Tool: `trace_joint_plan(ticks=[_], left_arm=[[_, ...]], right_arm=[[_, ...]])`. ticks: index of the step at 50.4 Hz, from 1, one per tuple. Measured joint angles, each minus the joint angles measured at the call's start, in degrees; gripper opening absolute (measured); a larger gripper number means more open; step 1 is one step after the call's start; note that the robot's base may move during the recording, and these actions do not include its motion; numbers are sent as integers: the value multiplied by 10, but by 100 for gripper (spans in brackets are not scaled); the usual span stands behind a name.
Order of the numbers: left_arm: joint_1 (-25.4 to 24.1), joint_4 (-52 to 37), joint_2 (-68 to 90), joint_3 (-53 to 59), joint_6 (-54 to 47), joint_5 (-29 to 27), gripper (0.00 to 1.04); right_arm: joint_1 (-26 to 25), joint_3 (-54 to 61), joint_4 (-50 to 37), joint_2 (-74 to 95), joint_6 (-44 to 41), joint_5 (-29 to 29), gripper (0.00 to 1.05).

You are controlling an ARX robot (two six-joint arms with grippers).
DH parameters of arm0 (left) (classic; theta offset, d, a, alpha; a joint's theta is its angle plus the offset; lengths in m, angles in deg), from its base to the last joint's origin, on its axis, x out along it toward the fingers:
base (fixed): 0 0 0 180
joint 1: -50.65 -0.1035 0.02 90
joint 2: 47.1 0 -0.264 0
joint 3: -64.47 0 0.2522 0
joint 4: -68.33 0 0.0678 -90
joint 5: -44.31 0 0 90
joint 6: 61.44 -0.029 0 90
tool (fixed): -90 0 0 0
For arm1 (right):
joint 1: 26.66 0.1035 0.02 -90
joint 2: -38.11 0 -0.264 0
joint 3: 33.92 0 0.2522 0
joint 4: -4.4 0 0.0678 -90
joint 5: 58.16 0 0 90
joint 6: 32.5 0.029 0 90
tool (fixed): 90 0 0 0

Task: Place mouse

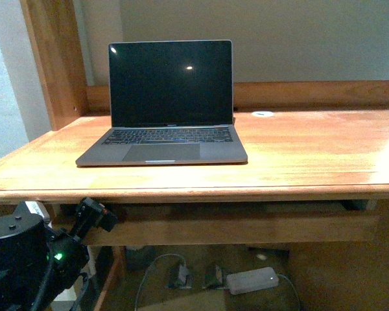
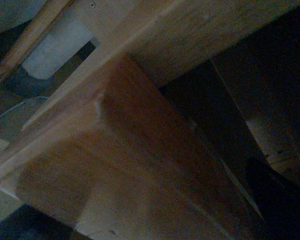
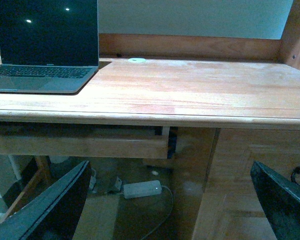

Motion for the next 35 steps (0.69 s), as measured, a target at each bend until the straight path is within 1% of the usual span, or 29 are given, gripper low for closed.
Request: trace_joint_plan(ticks=[3, 7, 12, 18, 25, 26, 29, 30, 31, 32, 33, 35], left_arm=[[1, 1, 0, 0, 10, -3, 86], [0, 1, -1, 0, 57, 3, 77], [1, 0, -2, 3, 98, 5, 70], [3, 3, -16, 26, 138, 1, 65], [16, 7, -86, 134, 161, -25, 63], [16, 20, -100, 146, 162, -30, 65], [30, 102, -157, 179, 68, -75, 83], [32, 127, -171, 183, 47, -84, 87], [34, 176, -198, 186, 7, -98, 95], [35, 208, -217, 190, -18, -102, 99], [38, 247, -236, 189, -37, -106, 100], [40, 330, -275, 183, -49, -106, 99]], right_arm=[[0, 0, 0, 0, 0, 0, 98], [0, 0, 0, 0, 0, 0, 98], [0, 0, 0, 0, 0, 0, 98], [0, 0, 0, 0, 0, 0, 98], [0, 0, 0, 0, 0, 0, 98], [0, 0, 0, 0, 0, 0, 98], [0, 0, 0, 0, 0, 0, 98], [0, 0, 0, 0, 0, 0, 98], [0, 0, 0, 0, 0, 0, 98], [0, 0, 0, 0, 0, 0, 98], [0, 0, 0, 0, 0, 0, 98], [0, 0, 0, 0, 0, 0, 98]])
